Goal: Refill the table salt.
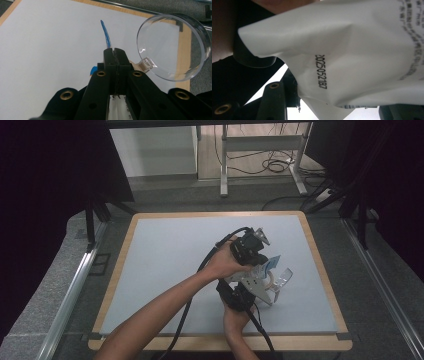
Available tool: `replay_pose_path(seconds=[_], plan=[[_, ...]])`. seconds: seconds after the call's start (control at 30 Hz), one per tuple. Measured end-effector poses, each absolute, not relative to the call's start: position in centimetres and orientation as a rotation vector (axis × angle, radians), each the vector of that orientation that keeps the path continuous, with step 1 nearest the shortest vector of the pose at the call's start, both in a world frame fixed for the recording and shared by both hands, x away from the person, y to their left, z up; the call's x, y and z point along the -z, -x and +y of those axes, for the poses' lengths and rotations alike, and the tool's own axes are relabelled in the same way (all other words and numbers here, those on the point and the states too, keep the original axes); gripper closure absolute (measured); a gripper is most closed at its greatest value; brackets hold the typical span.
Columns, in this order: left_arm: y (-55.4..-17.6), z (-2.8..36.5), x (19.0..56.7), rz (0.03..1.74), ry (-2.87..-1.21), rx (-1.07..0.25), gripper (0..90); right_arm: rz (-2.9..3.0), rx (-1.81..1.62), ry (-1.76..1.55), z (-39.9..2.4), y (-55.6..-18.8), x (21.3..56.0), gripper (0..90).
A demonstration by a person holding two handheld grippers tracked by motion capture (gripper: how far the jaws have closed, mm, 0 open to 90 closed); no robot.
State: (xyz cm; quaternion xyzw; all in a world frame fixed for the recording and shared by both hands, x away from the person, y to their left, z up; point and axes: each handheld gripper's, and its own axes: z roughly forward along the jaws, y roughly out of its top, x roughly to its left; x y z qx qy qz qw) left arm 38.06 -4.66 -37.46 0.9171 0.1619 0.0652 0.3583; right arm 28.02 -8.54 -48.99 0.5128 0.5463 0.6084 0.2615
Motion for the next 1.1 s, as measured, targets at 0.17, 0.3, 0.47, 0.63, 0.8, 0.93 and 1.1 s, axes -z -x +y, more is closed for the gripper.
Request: replay_pose_path(seconds=[0.17,0.3,0.47,0.63,0.8,0.93,1.1], plan=[[-38.06,-4.66,37.53,0.42,-2.365,-0.166,90.0,1.478,-1.653,-1.399,-8.48,-28.02,49.01,46.2],[-38.0,-4.67,37.49,0.418,-2.365,-0.166,90.0,1.475,-1.655,-1.399,-8.52,-28.0,49.01,46.2],[-38.01,-4.7,37.5,0.417,-2.366,-0.167,90.0,1.472,-1.659,-1.401,-8.54,-28.0,48.97,46.2],[-38.03,-4.76,37.62,0.42,-2.368,-0.164,90.0,1.473,-1.658,-1.403,-8.56,-28.04,49.05,46.2],[-38.02,-4.8,37.66,0.419,-2.369,-0.164,90.0,1.469,-1.659,-1.404,-8.56,-28.06,49.1,46.2],[-37.98,-4.8,37.62,0.418,-2.37,-0.165,90.0,1.467,-1.66,-1.403,-8.56,-28.03,49.09,46.2],[-37.93,-4.79,37.58,0.417,-2.37,-0.167,90.0,1.469,-1.66,-1.405,-8.57,-27.95,49.04,46.2]])
